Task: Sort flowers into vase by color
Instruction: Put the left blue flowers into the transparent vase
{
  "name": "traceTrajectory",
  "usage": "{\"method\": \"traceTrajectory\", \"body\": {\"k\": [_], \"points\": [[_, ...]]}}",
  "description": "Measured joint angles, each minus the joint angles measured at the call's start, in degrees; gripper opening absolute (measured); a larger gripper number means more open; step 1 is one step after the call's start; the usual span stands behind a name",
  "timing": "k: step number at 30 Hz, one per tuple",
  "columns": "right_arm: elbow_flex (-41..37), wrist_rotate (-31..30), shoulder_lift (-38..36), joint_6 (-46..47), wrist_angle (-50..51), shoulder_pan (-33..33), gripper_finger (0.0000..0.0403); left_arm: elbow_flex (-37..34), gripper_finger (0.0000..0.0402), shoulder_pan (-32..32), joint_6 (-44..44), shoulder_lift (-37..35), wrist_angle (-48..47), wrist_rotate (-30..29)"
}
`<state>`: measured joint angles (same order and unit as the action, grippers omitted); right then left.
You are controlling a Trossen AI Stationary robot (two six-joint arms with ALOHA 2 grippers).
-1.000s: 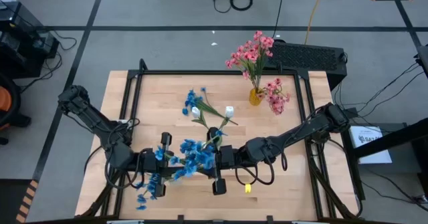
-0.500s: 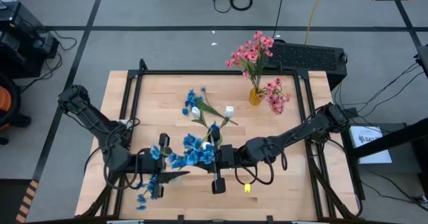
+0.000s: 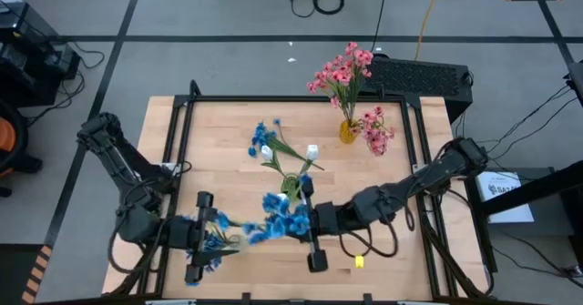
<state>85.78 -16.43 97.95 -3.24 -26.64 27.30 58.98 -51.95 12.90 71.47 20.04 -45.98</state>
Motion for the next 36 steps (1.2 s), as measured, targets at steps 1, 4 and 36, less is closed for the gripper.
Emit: {"method": "traceTrajectory", "body": {"k": [1,4,36], "points": [[0.0,0.04,-0.2,0.31,0.2,0.61,0.0004,0.0,0.0247,-0.43,0.07,-0.18,0.01,-0.61],[0.02,0.04,-0.06,0.36,0.52,2.65,0.0004,0.0,0.0247,-1.13,0.09,-0.4,0.01,-3.07],[0.02,-4.68,22.8,2.4,-26.86,-0.37,0.0004,-0.02,0.0243,-8.5,-18.38,-7.85,-31.22,-32.0]]}}
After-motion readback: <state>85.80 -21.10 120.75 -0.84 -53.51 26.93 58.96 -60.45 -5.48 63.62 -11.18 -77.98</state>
